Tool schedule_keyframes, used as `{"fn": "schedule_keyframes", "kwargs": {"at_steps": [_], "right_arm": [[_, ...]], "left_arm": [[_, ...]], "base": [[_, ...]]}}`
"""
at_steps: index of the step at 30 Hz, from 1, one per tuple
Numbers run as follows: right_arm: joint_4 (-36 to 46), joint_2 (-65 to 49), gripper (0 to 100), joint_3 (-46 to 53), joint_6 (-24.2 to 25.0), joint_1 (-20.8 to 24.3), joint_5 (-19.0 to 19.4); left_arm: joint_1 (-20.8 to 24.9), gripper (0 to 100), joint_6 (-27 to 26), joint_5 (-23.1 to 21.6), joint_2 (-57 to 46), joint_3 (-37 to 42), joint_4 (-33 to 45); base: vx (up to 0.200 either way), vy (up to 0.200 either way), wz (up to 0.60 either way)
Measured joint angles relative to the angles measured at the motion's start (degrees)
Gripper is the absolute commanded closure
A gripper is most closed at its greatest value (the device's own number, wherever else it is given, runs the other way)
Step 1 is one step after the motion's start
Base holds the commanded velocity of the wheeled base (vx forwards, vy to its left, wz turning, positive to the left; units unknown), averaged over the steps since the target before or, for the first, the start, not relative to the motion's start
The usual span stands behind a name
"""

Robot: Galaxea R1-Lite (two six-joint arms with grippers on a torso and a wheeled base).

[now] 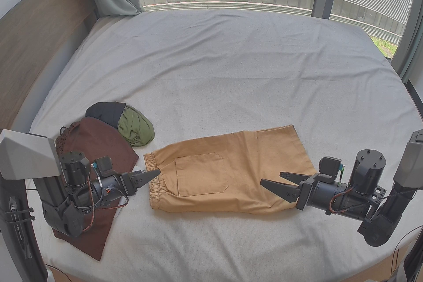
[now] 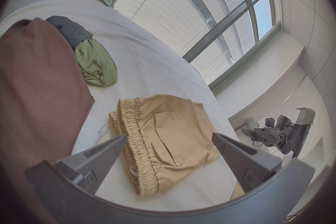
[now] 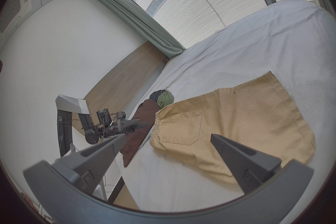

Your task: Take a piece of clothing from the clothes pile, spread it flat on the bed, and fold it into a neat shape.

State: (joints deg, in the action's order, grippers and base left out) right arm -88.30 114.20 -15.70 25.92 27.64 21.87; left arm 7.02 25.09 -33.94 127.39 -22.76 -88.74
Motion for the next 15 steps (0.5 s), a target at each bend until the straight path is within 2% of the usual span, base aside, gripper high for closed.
{"fn": "schedule_keyframes", "kwargs": {"at_steps": [15], "right_arm": [[-0.02,0.57,0,-0.06,0.0,0.37,-0.11]], "left_arm": [[0.59,0,0.06,1.95,8.36,-3.67,0.0]], "base": [[0.0,0.0,0.0]]}}
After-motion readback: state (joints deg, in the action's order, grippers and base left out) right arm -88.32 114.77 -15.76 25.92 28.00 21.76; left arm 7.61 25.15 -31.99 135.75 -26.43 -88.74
